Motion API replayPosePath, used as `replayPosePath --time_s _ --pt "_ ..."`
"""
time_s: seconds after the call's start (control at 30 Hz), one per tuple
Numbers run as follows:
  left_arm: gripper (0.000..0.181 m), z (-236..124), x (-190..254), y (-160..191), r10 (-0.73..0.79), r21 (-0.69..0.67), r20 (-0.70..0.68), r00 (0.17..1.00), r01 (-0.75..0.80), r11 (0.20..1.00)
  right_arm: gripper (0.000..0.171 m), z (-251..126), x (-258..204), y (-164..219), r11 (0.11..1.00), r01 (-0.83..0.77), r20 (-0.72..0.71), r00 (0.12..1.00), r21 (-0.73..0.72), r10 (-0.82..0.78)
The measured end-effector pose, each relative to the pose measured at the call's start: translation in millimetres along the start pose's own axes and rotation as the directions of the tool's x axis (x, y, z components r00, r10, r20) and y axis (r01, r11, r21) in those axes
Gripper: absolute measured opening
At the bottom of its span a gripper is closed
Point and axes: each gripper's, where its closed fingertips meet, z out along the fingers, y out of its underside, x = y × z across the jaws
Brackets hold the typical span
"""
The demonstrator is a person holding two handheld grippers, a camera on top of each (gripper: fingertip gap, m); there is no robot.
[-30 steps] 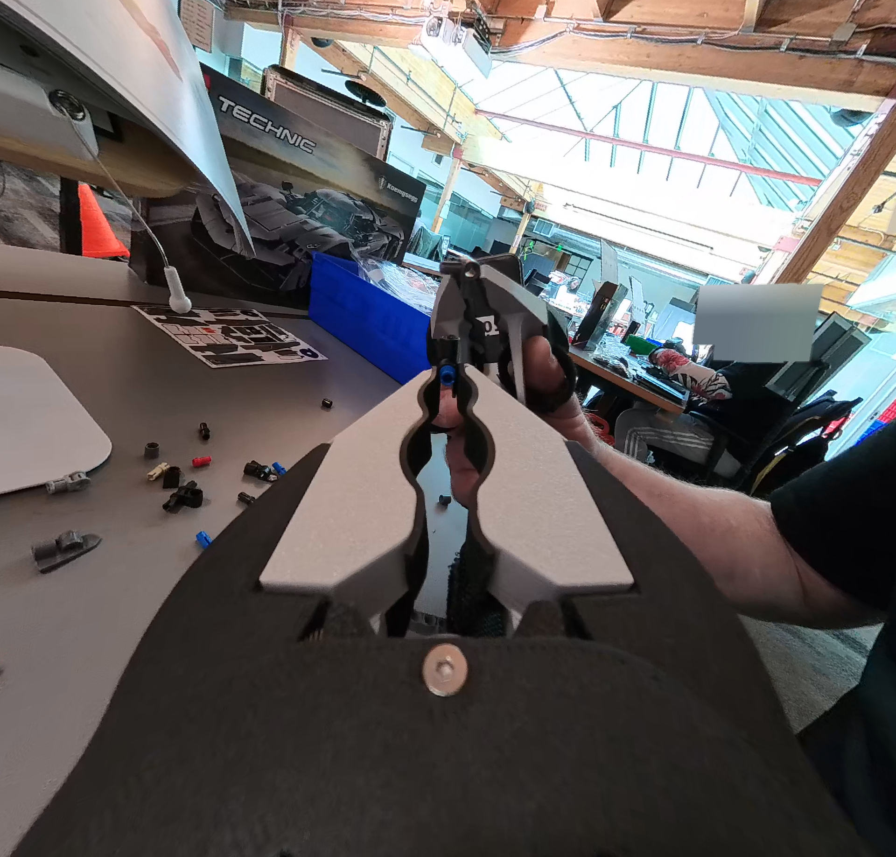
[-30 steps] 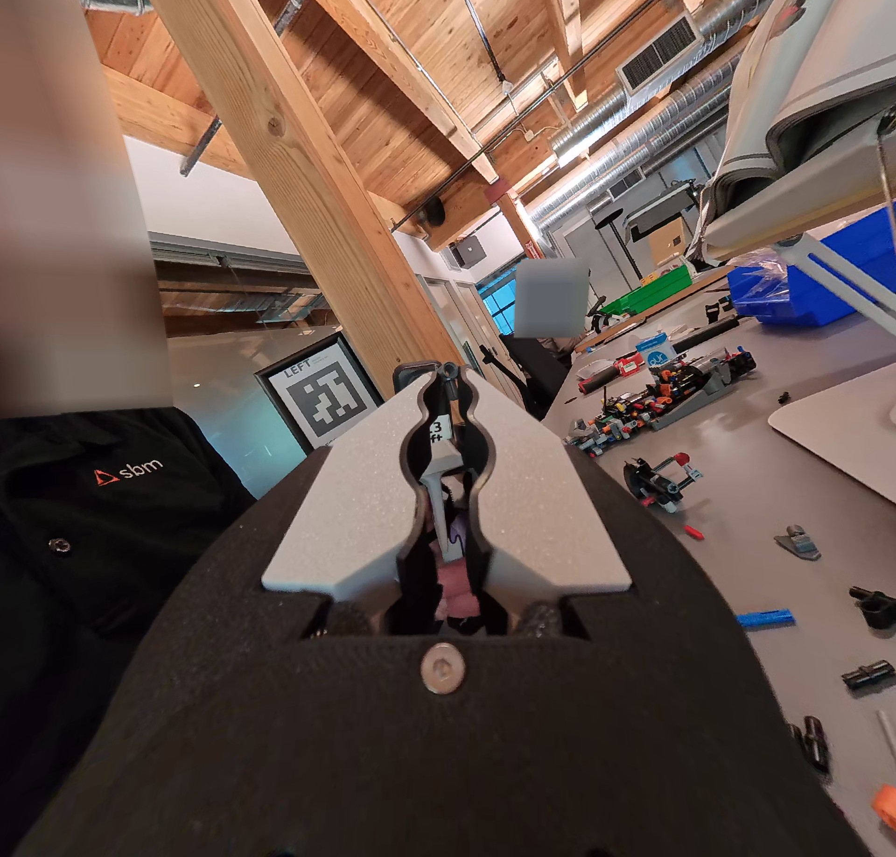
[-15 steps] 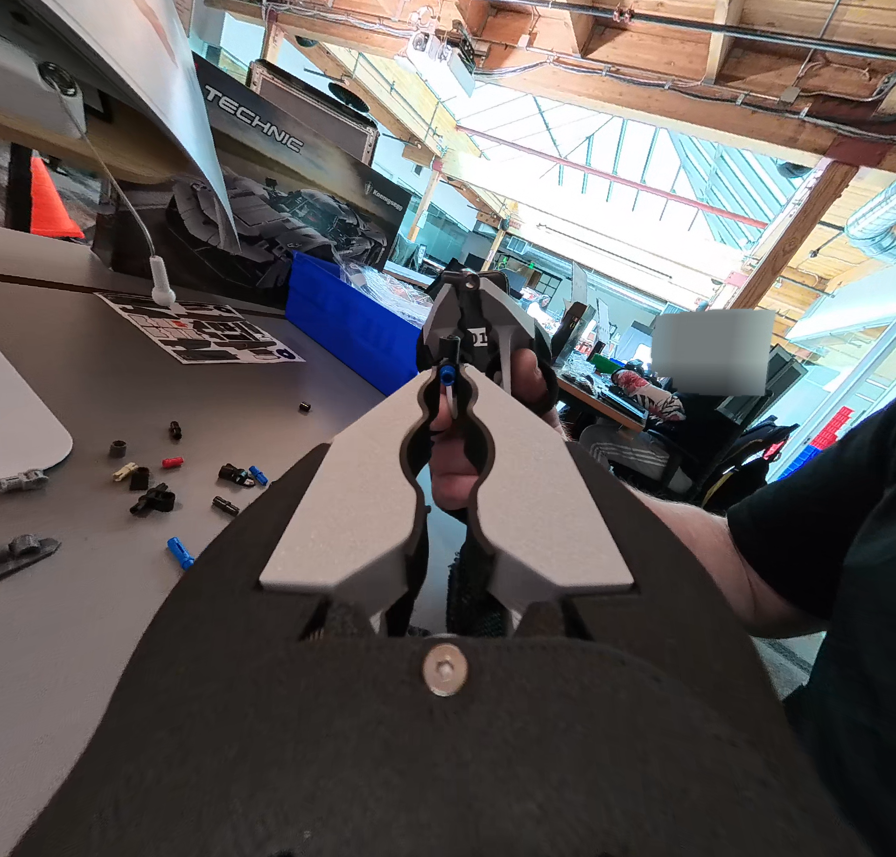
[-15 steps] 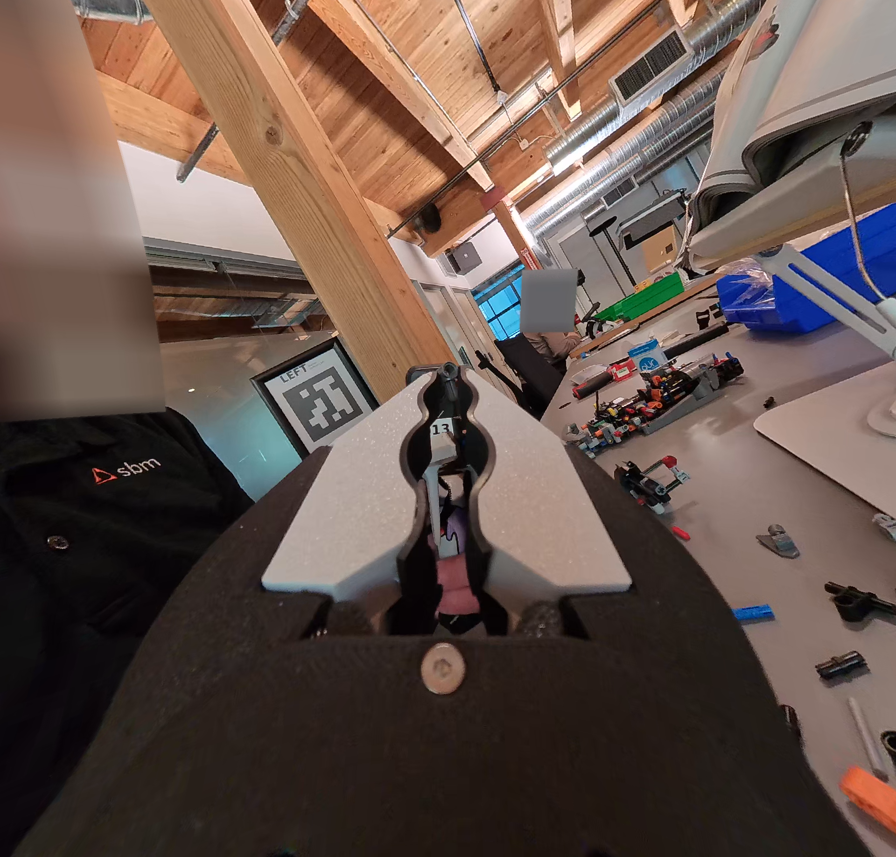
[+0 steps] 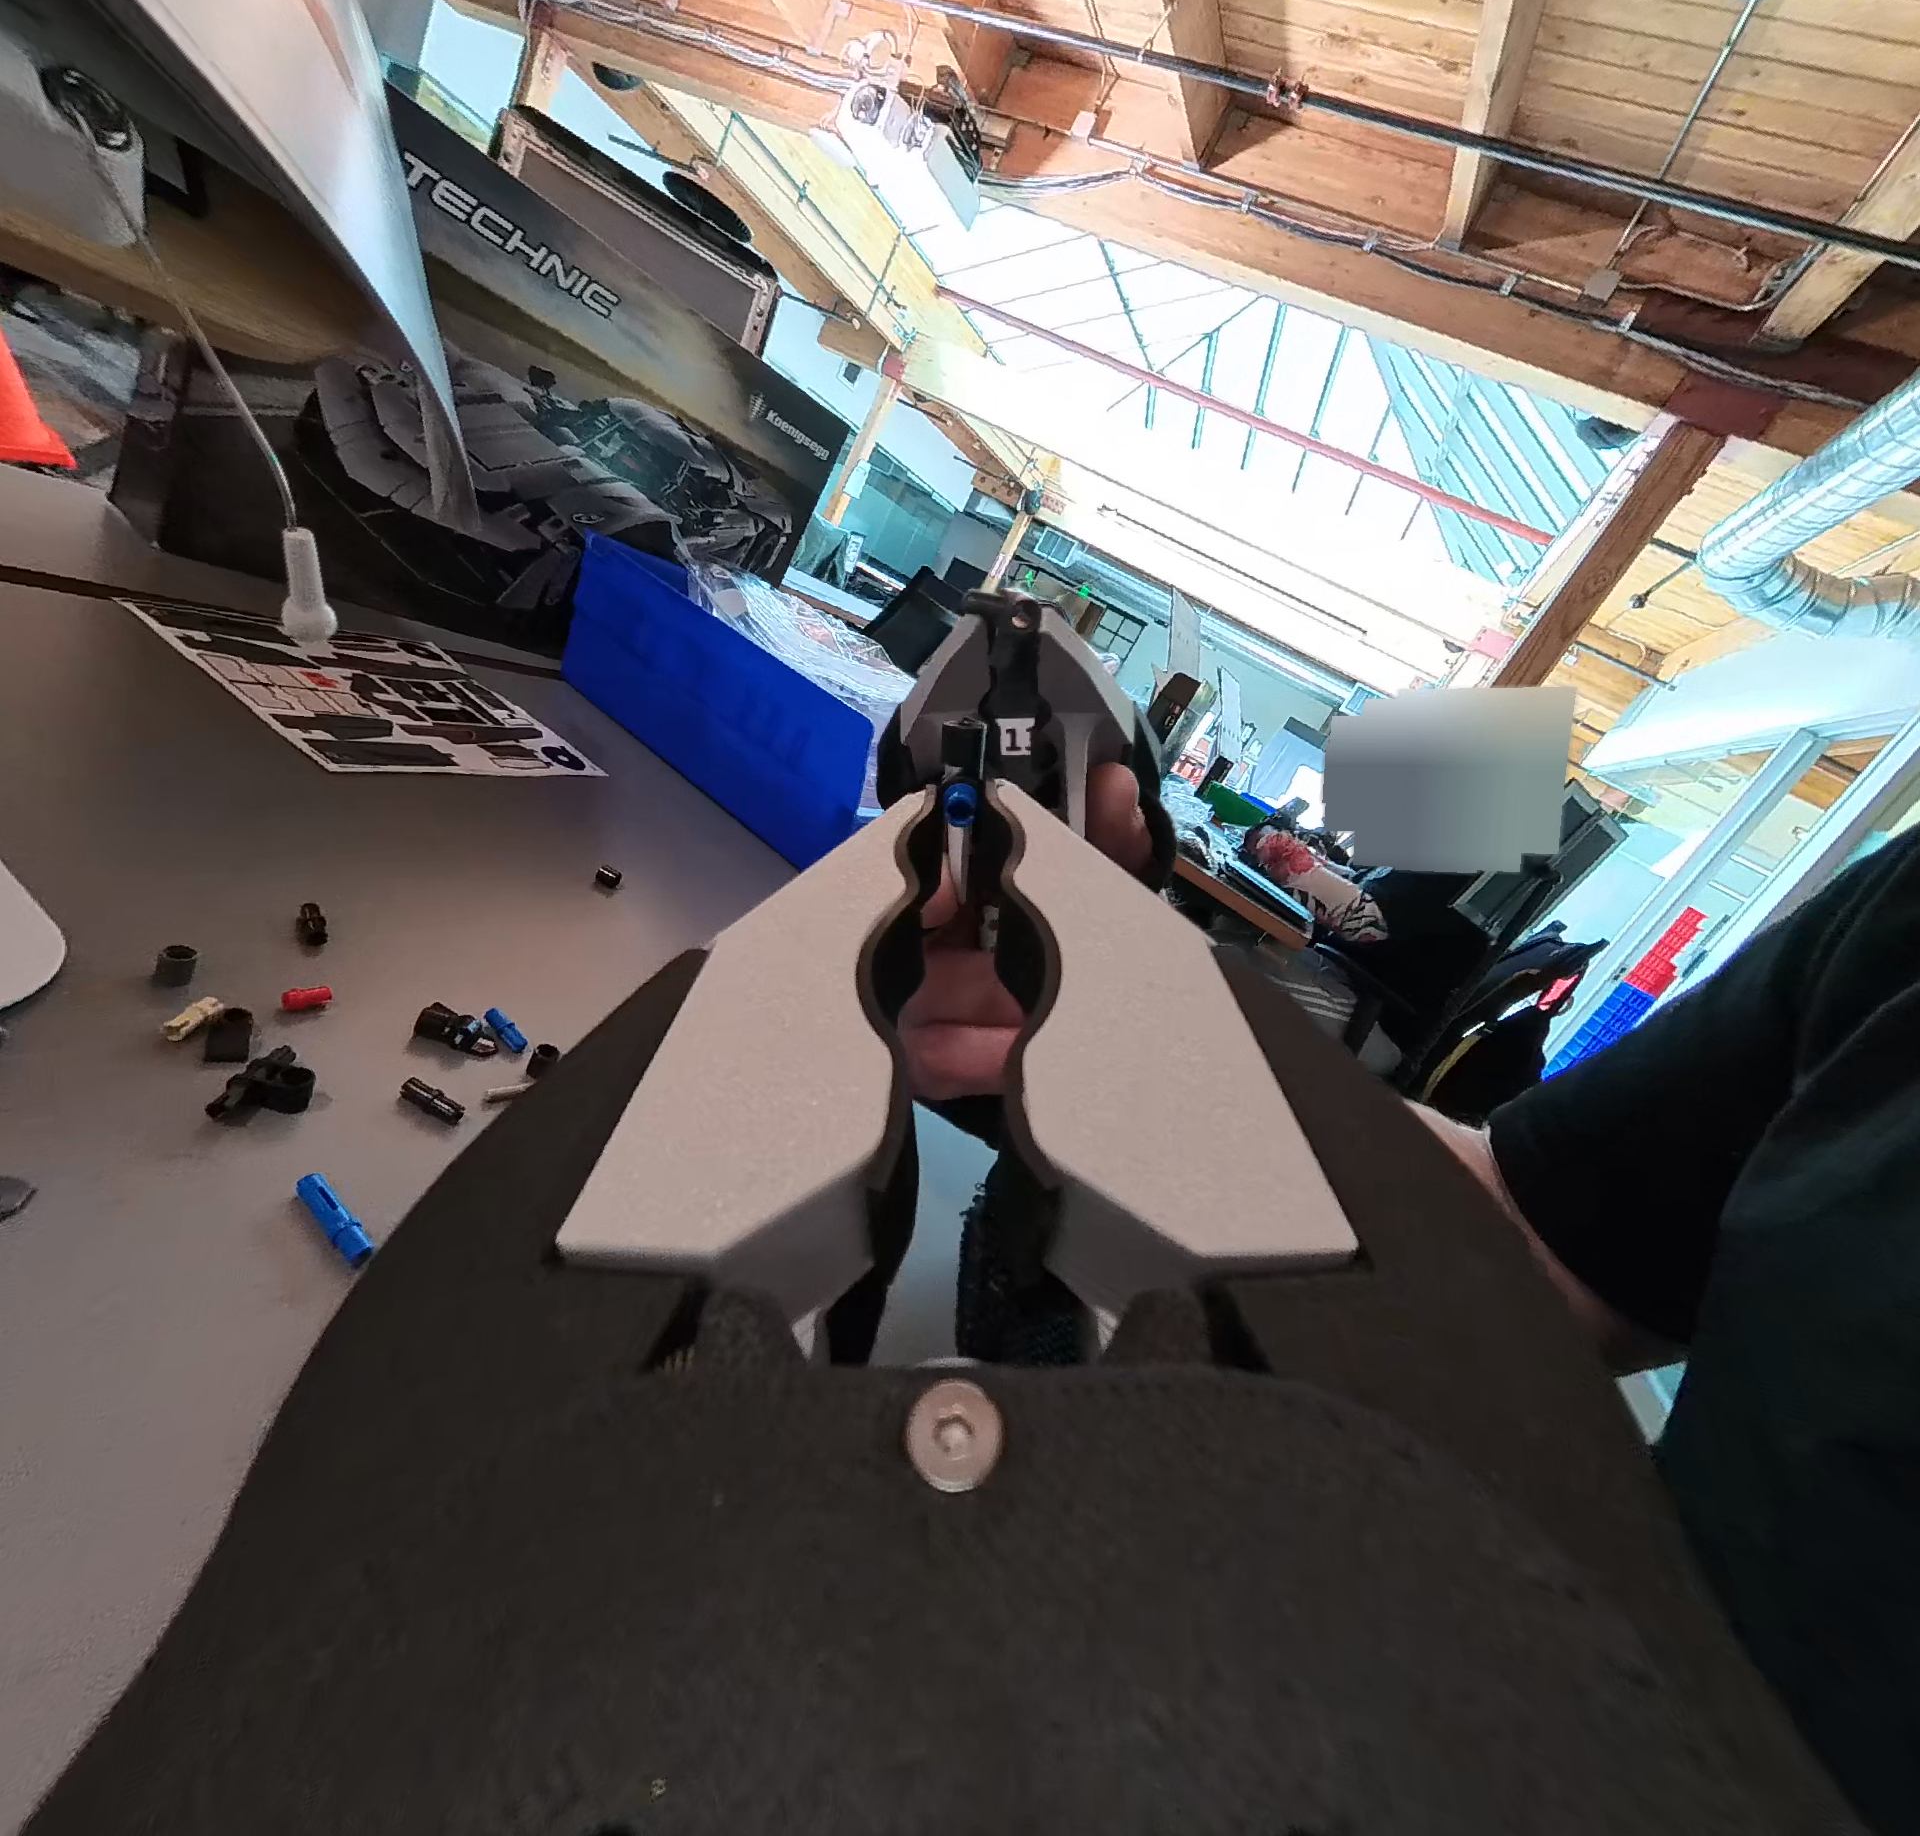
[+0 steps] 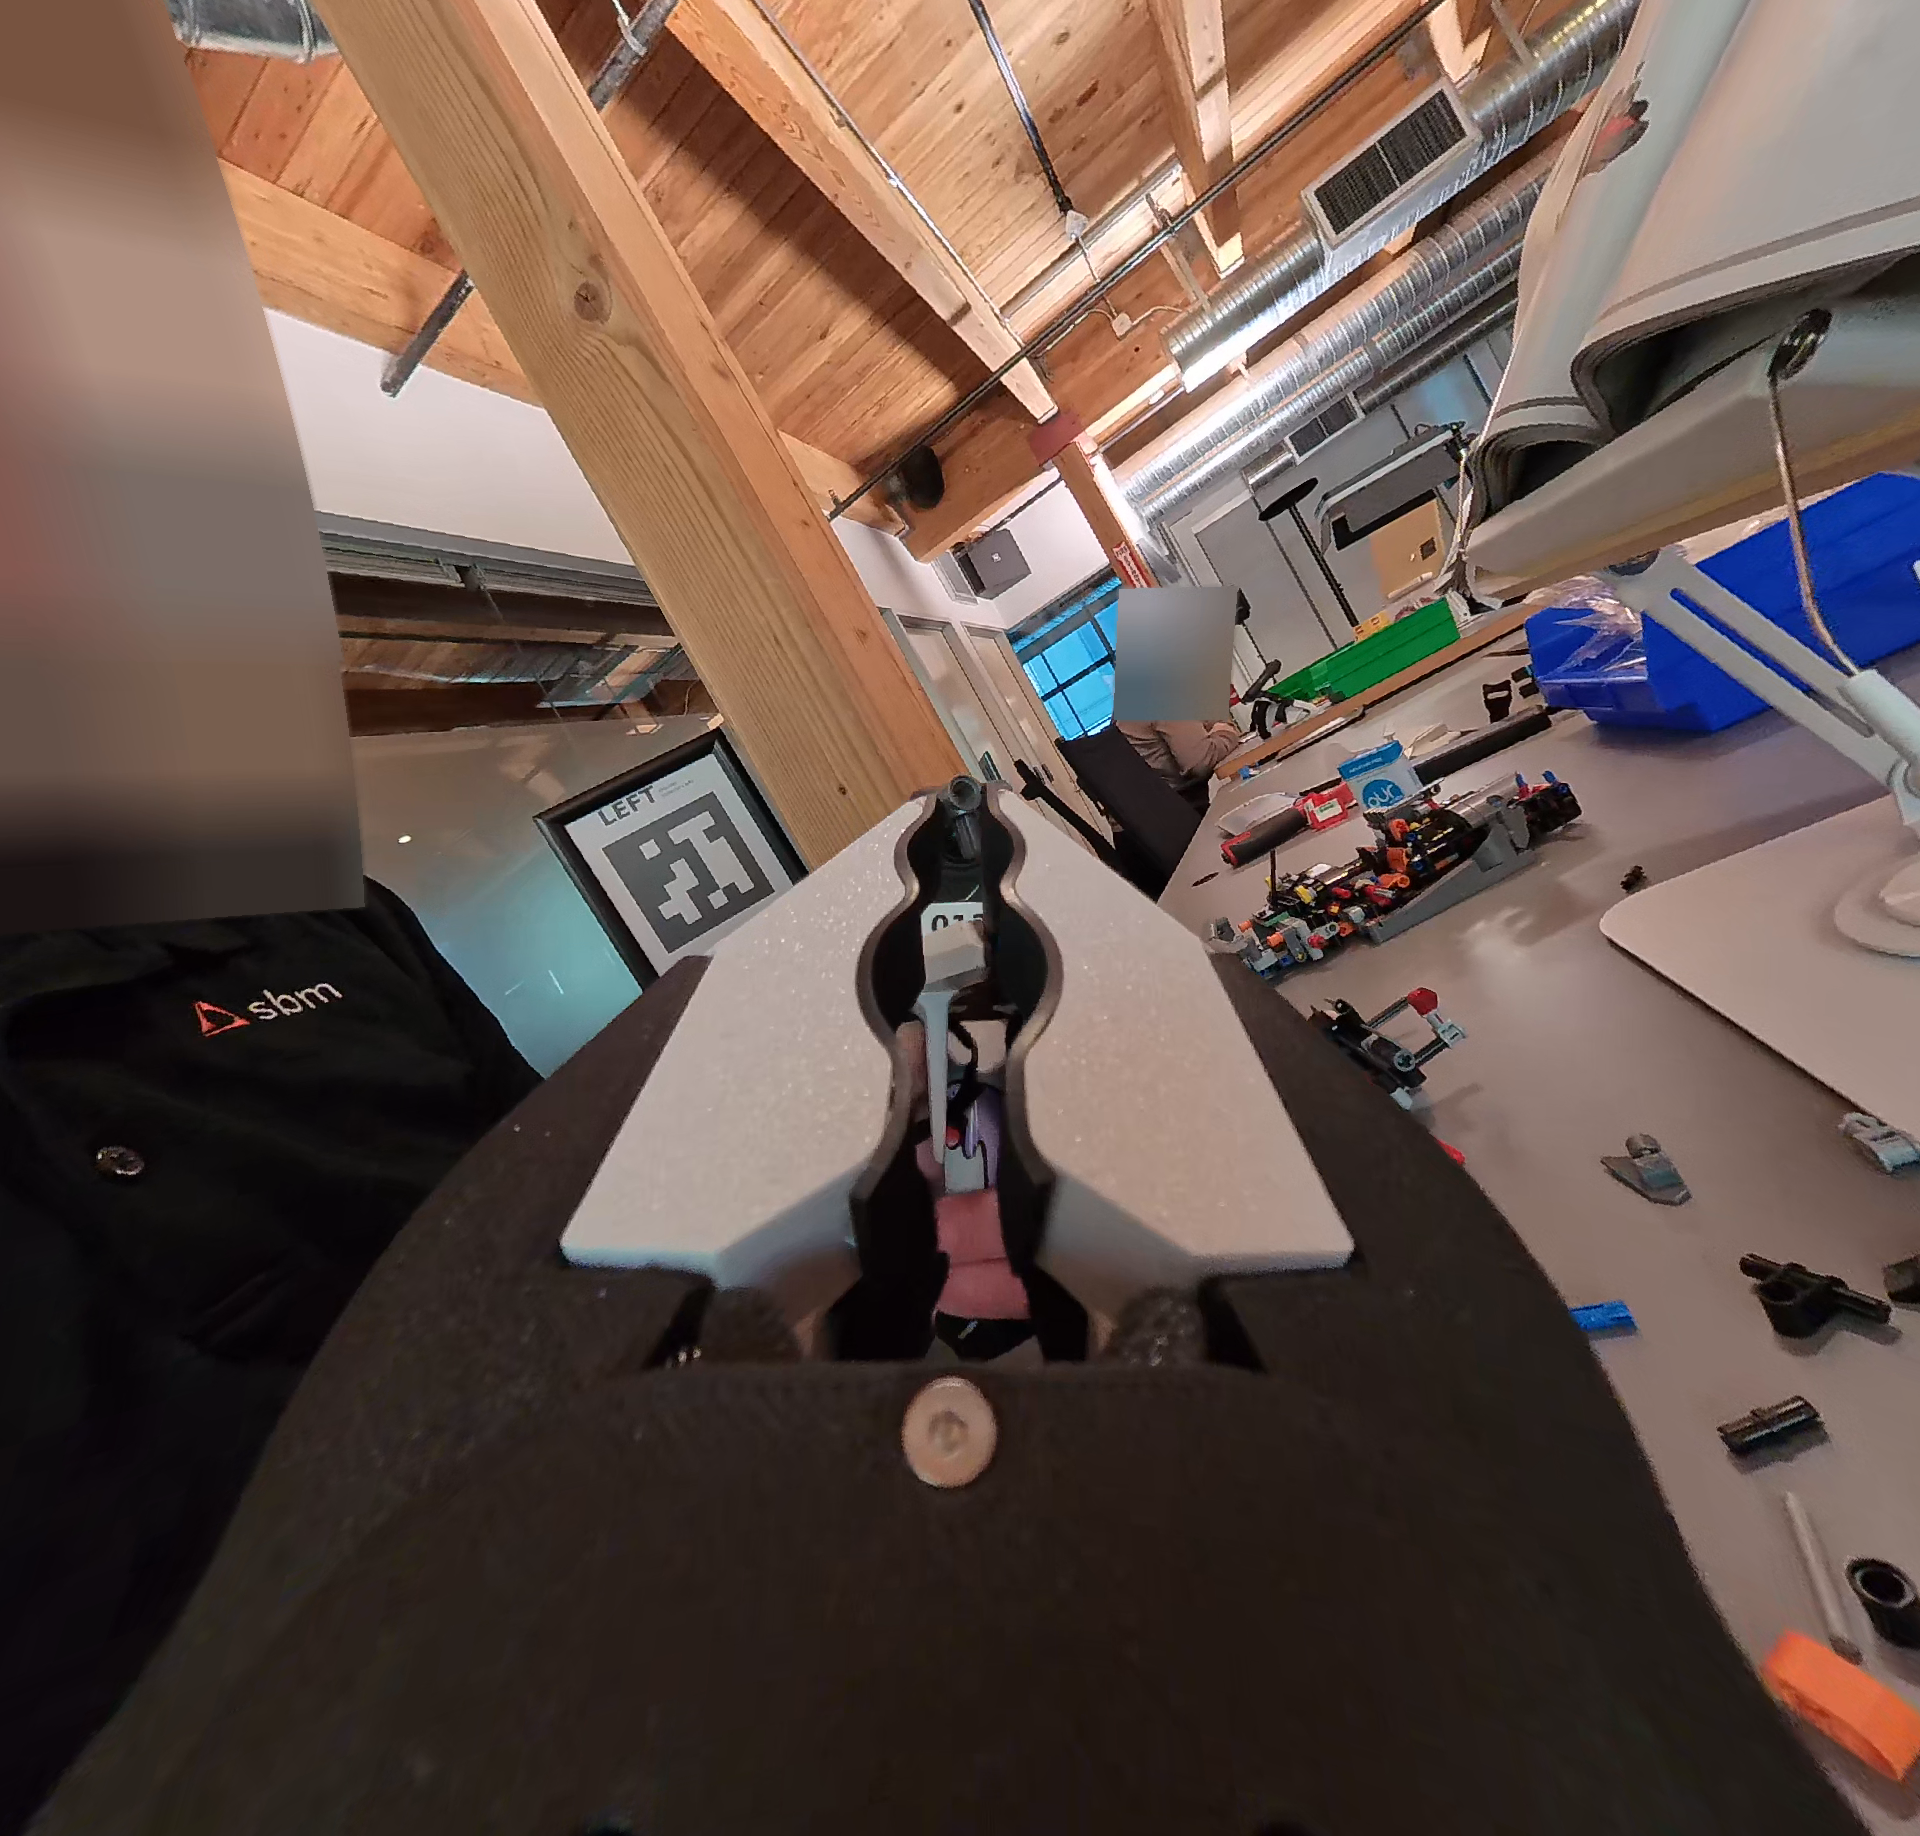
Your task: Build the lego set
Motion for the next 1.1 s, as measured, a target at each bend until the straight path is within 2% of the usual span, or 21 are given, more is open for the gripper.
replayPosePath --time_s 0.2,0.5,0.67,0.9,1.1 --pt "0.004 -1.3 0.7 -0.6 -0.082 0.007 -0.052 0.995 0.082 0.997 0.004 -0.8 0.2 -0.8 1.000 0.003 -0.002 1.000 0.002 -0.003" --pt "0.004 -4.0 0.0 -3.0 -0.101 0.017 -0.070 0.992 0.103 0.995 0.004 0.3 2.0 3.3 1.000 0.001 -0.003 1.000 -0.015 -0.001" --pt "0.004 -8.7 1.9 -3.2 -0.101 0.017 -0.070 0.992 0.103 0.995 0.004 3.4 0.9 8.4 0.999 0.003 -0.002 1.000 -0.038 -0.003" --pt "0.004 -29.0 2.1 -8.3 -0.038 0.011 -0.034 0.999 0.038 0.999 0.003 14.1 -0.1 31.7 0.986 0.045 -0.034 0.998 -0.159 -0.052" --pt "0.004 -35.1 3.1 -5.5 -0.024 -0.003 -0.026 0.999 0.024 1.000 0.004 24.7 -2.6 34.9 0.992 -0.042 -0.037 0.999 -0.119 0.038"
